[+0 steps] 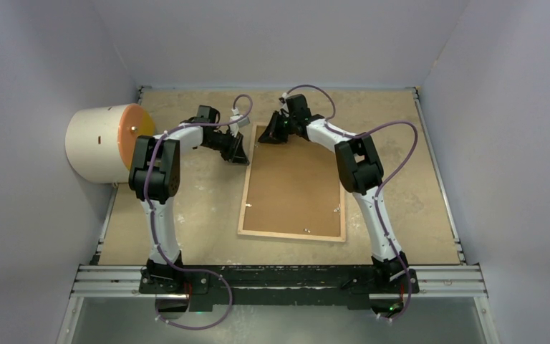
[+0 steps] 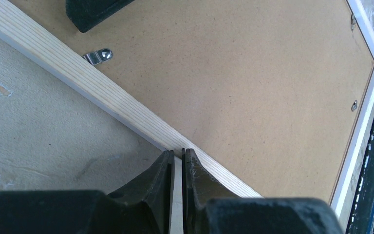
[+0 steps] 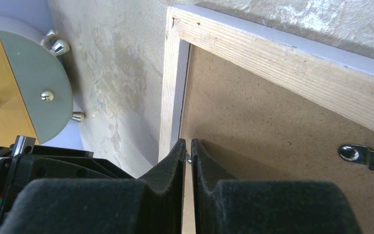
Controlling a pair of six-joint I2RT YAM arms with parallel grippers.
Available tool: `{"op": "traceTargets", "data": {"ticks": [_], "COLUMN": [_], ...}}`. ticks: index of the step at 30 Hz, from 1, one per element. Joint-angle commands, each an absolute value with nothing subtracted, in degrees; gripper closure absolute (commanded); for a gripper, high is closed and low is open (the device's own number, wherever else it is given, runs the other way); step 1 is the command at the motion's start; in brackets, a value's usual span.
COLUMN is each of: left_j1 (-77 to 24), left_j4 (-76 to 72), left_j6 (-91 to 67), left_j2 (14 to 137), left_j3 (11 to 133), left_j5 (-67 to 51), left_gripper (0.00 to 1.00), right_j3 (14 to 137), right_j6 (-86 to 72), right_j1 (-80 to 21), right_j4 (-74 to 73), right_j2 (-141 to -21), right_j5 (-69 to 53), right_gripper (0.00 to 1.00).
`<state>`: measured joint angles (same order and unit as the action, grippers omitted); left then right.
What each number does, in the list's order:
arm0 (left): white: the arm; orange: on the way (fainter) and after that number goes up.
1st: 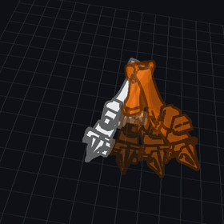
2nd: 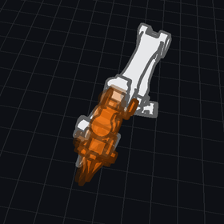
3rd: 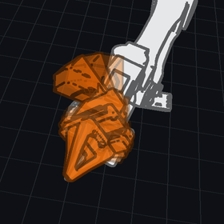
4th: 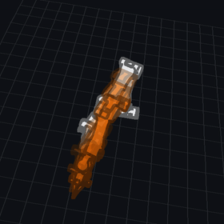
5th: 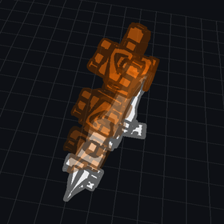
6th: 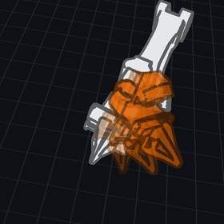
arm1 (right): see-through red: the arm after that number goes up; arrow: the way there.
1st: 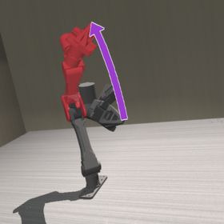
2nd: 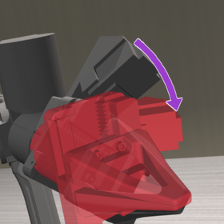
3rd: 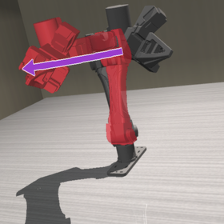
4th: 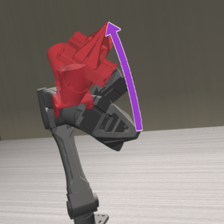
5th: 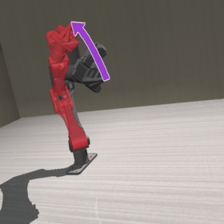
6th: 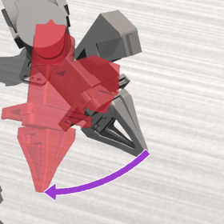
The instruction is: Put the photo into the frame
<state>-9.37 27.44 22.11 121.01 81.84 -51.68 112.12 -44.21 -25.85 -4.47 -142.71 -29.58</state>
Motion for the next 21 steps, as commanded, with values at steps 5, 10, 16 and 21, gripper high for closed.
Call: {"op": "traceTargets", "data": {"ticks": [5, 10, 16, 21], "left_j1": [-10.2, -10.2, -10.2, -10.2], "left_j4": [29.71, 29.79, 29.72, 29.63], "left_j6": [24.92, 25.06, 25.19, 25.2], "left_j2": [121.54, 121.71, 121.79, 121.9], "left_j3": [79.89, 79.81, 79.89, 79.92], "left_j5": [-49.97, -49.92, -49.81, -49.91], "left_gripper": [0.89, 0.89, 0.9, 0.9], "right_j3": [113.02, 112.41, 112.76, 112.34], "right_j6": [-41.59, -41.66, -42.42, -44.25], "right_j1": [-27.52, -28.45, -28.56, -28.58], "right_j4": [-7.27, -6.47, -6.42, -5.43], "right_j2": [-143.0, -143.12, -143.37, -143.09], "right_j5": [-29.29, -30.39, -31.76, -33.63], "right_gripper": [0.9, 0.91, 0.92, 0.92]}}
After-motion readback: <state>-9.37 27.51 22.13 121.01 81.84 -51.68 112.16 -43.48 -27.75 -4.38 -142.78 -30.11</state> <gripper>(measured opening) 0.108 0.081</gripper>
